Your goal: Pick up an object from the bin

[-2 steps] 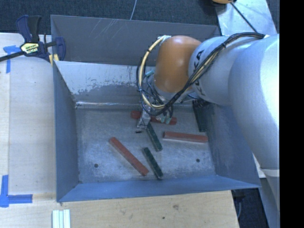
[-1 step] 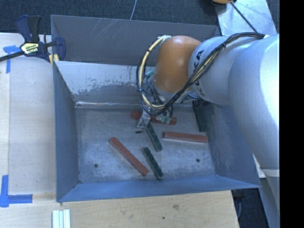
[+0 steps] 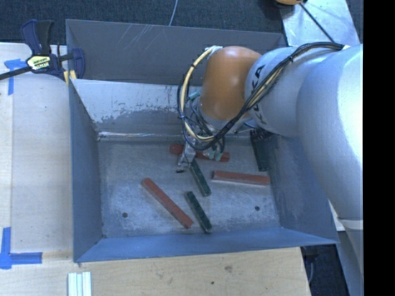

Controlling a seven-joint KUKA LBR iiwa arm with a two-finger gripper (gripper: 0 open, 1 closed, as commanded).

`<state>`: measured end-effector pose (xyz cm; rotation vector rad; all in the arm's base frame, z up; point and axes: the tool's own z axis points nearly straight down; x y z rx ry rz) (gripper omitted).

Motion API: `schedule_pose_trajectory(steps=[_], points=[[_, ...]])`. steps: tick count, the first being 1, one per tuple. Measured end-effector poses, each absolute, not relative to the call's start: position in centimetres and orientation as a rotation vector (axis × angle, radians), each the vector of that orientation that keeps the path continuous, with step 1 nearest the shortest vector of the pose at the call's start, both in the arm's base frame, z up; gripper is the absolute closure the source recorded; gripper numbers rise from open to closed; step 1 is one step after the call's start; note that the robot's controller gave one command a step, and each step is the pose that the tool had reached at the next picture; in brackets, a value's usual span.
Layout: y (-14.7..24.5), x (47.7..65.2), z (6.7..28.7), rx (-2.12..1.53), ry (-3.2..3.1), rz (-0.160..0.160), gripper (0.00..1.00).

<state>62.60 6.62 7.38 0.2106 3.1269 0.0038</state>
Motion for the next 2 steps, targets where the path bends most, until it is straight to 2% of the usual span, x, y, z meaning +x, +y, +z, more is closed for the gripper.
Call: schedule_pose_trajectory(steps=[2], points=[[6.62,62.60,7.38,0.212,3.127,0.004,1.00]])
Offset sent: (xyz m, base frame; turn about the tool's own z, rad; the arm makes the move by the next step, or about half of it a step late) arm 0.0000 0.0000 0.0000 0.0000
